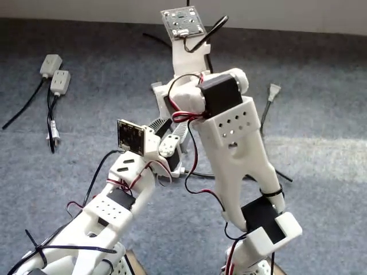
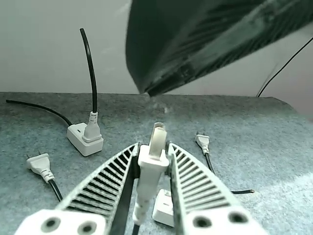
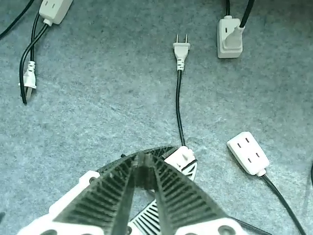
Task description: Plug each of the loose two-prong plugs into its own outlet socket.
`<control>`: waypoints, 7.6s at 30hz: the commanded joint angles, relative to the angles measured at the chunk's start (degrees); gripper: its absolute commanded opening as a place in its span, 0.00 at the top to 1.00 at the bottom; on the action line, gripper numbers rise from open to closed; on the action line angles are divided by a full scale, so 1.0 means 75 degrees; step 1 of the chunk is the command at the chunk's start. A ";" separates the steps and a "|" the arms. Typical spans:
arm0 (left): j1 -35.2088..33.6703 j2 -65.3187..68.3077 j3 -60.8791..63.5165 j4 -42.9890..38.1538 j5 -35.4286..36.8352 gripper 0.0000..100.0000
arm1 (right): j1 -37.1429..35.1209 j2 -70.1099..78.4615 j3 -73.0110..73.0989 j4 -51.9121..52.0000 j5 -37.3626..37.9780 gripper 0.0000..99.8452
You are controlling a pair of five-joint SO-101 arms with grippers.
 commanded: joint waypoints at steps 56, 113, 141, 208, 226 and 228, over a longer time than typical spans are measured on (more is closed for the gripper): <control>0.0041 -0.0064 -0.0111 -0.0152 0.0070 0.99 | 0.1635 -0.0369 0.4308 -0.2749 0.0094 0.99; 0.0076 -0.0123 -0.0639 0.1114 0.0070 0.99 | 0.1061 -0.2632 0.5632 -0.4120 0.0352 0.99; 0.0053 -0.1002 -0.0252 0.1125 0.0094 0.99 | 0.1084 -0.1096 0.6851 -0.4929 0.0340 0.99; -0.0158 -0.0932 -0.6336 1.2343 -0.2497 0.99 | 0.3909 -0.3909 1.3029 -0.8422 -0.0445 0.94; -0.0932 0.3792 -0.9430 1.4898 -0.0926 0.99 | 0.3909 -0.3909 1.3603 -0.8973 -0.0070 0.94; -0.1026 0.4495 -1.0321 1.5531 -0.0586 0.99 | 0.3909 -0.3909 1.3603 -0.8973 -0.0070 0.94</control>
